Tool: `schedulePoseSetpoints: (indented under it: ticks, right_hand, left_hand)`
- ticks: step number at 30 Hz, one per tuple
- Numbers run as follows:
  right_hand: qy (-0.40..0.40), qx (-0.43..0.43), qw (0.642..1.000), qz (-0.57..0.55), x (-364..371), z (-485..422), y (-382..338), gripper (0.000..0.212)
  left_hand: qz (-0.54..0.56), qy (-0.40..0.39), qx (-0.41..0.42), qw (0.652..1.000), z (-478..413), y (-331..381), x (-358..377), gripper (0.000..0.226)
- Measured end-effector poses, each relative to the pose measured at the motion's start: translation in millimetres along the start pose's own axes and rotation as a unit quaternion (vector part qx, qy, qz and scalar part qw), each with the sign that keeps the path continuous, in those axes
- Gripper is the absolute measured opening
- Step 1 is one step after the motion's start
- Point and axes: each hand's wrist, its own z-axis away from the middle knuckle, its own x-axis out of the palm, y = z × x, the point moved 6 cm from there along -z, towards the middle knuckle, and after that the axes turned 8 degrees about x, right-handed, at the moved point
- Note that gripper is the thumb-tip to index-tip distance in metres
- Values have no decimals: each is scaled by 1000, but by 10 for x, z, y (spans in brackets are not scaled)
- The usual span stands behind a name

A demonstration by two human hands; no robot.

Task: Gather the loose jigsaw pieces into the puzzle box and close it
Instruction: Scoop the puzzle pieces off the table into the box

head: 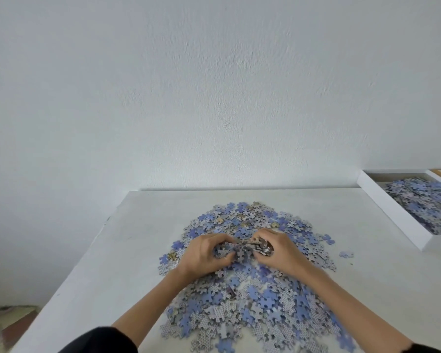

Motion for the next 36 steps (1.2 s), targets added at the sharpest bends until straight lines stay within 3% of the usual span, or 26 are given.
schedulePoseSetpoints:
  ticks: [2,6,8,11,15,24,36]
  right_hand:
    - [-26,6,998,-50,-33,-8,-33,23]
    - [-28,24,996,-81,-139,-25,-72,39]
    - [-25,21,995,-94,-177,-39,-82,49]
    - [-22,4,995,-100,-238,-64,-140,37]
    - [-13,-9,992,-123,-356,-56,-221,22]
    - [30,-26,987,-154,-709,66,-172,19]
    - [54,-49,980,-187,-1633,196,322,15]
  left_hand:
    - [25,24,-7,999,10,-13,-41,22]
    - [71,25,-12,997,-40,32,-127,37]
    - [93,20,-18,995,-60,10,-155,32]
    - [124,7,-50,991,-52,-34,-176,24]
    - [160,22,-64,985,-32,-16,-206,36]
    - [185,41,-51,981,-203,160,-187,15]
    - [172,73,13,982,-963,909,135,15]
